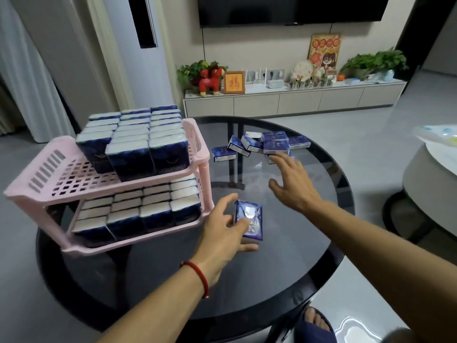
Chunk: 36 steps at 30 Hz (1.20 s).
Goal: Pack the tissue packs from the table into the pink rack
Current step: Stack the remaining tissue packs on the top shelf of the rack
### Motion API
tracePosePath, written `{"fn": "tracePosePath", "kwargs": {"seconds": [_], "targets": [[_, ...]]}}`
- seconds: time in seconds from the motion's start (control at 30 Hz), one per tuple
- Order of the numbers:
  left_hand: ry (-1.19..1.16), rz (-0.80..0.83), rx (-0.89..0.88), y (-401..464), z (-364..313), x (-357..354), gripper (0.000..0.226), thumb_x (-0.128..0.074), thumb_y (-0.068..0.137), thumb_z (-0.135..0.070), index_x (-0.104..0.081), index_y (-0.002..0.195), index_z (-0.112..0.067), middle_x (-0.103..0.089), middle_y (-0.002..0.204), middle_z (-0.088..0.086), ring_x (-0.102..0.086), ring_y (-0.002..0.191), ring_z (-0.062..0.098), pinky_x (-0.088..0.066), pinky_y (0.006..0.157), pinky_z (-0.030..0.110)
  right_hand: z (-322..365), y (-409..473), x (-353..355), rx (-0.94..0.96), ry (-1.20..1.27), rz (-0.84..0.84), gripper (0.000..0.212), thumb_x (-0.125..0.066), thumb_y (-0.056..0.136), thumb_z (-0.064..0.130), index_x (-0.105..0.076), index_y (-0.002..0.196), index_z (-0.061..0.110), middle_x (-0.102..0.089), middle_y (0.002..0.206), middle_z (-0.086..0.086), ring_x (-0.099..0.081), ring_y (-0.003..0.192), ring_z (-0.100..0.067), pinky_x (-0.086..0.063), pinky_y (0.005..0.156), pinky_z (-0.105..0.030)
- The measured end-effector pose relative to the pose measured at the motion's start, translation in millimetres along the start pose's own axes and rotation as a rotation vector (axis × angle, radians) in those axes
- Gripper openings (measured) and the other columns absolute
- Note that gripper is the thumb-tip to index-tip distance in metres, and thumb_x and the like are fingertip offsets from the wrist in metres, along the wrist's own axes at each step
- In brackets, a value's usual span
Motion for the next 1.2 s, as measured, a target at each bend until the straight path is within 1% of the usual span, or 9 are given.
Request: {"fn": "tracePosePath", "kwargs": {"seconds": [0.1, 0.17, 0.33, 0.47, 0.6, 0.73, 0.9, 1.07, 1.2], "targets": [[-0.028, 0.014, -0.02, -4.3, 0.5, 5.3, 0.051, -0.056, 0.101, 0.001, -0.056, 0.137, -0.035, -0.072, 0.117, 0.015, -0.077, 0.089, 0.03, -0.065, 0.072, 0.045, -15.7, 48.2, -21.6, -0.123, -0.199, 0.017, 0.078, -0.057, 0.099, 0.037, -0.014, 0.163, 0.022, -0.009, 0.171, -0.006, -0.008, 0.157, -0.031, -0.022, 0.124, -0.053], [-0.038, 0.017, -0.033, -6.8, 1.2, 7.2, 0.049, -0.056, 0.1, 0.004, -0.059, 0.131, -0.034, -0.073, 0.114, 0.016, -0.077, 0.09, 0.03, -0.065, 0.071, 0.043, -22.4, 68.8, -35.8, -0.16, -0.265, 0.037, 0.078, -0.053, 0.1, 0.045, -0.012, 0.163, 0.025, -0.009, 0.171, -0.003, -0.003, 0.157, -0.031, -0.019, 0.124, -0.054], [-0.068, 0.058, -0.042, -9.1, -1.2, 1.0, 0.042, -0.056, 0.099, 0.005, -0.061, 0.122, -0.03, -0.072, 0.109, 0.019, -0.078, 0.084, 0.03, -0.065, 0.07, 0.044, -18.8, 76.4, -36.5, -0.101, -0.326, -0.184, 0.045, -0.07, 0.092, 0.03, -0.053, 0.128, 0.01, -0.055, 0.133, -0.014, -0.046, 0.124, -0.038, -0.044, 0.101, -0.048], [-0.124, 0.043, -0.012, -9.3, -6.1, -7.4, 0.037, -0.054, 0.099, 0.003, -0.061, 0.122, -0.026, -0.074, 0.105, 0.016, -0.078, 0.077, 0.027, -0.065, 0.071, 0.046, -13.6, 55.6, -14.3, -0.002, -0.241, -0.252, 0.026, -0.067, 0.088, 0.009, -0.06, 0.113, 0.006, -0.063, 0.113, -0.016, -0.053, 0.103, -0.036, -0.047, 0.086, -0.046], [-0.206, 0.026, 0.047, -11.2, -8.0, -10.5, 0.027, -0.052, 0.104, -0.006, -0.061, 0.123, -0.022, -0.07, 0.117, 0.014, -0.076, 0.087, 0.028, -0.065, 0.075, 0.049, 7.9, 8.1, 26.8, 0.098, -0.082, -0.264, 0.023, -0.065, 0.094, 0.013, -0.065, 0.117, 0.011, -0.07, 0.111, -0.011, -0.063, 0.098, -0.029, -0.051, 0.081, -0.04], [-0.308, 0.022, 0.088, -15.3, -9.5, -8.5, 0.025, -0.049, 0.107, -0.016, -0.057, 0.13, -0.013, -0.067, 0.125, 0.02, -0.073, 0.1, 0.037, -0.063, 0.077, 0.053, 57.0, -60.1, 72.2, 0.369, 0.054, -0.298, 0.028, -0.075, 0.088, 0.01, -0.07, 0.116, 0.012, -0.074, 0.11, -0.005, -0.068, 0.099, -0.019, -0.056, 0.086, -0.033], [-0.4, 0.096, 0.032, -31.0, -19.7, 2.5, 0.03, -0.06, 0.102, -0.018, -0.057, 0.13, -0.009, -0.073, 0.112, 0.018, -0.075, 0.087, 0.033, -0.063, 0.071, 0.051, 96.1, -131.9, 64.4, 0.645, 0.02, -0.027, 0.032, -0.068, 0.088, 0.025, -0.068, 0.119, 0.017, -0.067, 0.127, 0.001, -0.059, 0.121, -0.012, -0.045, 0.105, -0.016], [-0.122, 0.102, -0.099, -46.7, -18.5, 26.8, 0.036, -0.062, 0.096, 0.003, -0.058, 0.122, -0.022, -0.077, 0.106, 0.006, -0.073, 0.09, 0.025, -0.062, 0.073, 0.046, 106.6, -141.1, 58.6, 0.571, 0.259, -0.071, 0.025, -0.069, 0.089, 0.027, -0.066, 0.112, 0.018, -0.063, 0.13, 0.003, -0.058, 0.121, -0.011, -0.051, 0.101, -0.022], [0.266, 0.044, -0.316, -57.8, -25.8, 53.6, 0.047, -0.071, 0.079, -0.004, -0.057, 0.113, -0.032, -0.072, 0.118, 0.005, -0.069, 0.111, 0.026, -0.058, 0.091, 0.043, 113.4, -128.5, 43.0, 0.309, 0.376, 0.03, 0.06, -0.075, 0.089, 0.036, -0.05, 0.142, 0.027, -0.053, 0.136, 0.016, -0.053, 0.122, 0.0, -0.051, 0.101, -0.02]]}}
Point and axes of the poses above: each hand's wrist, its own y-axis towards the middle knuckle, its own x-axis out of the back of the hand, z = x × y, the point moved 4 cm from there along y, towards the middle knuckle
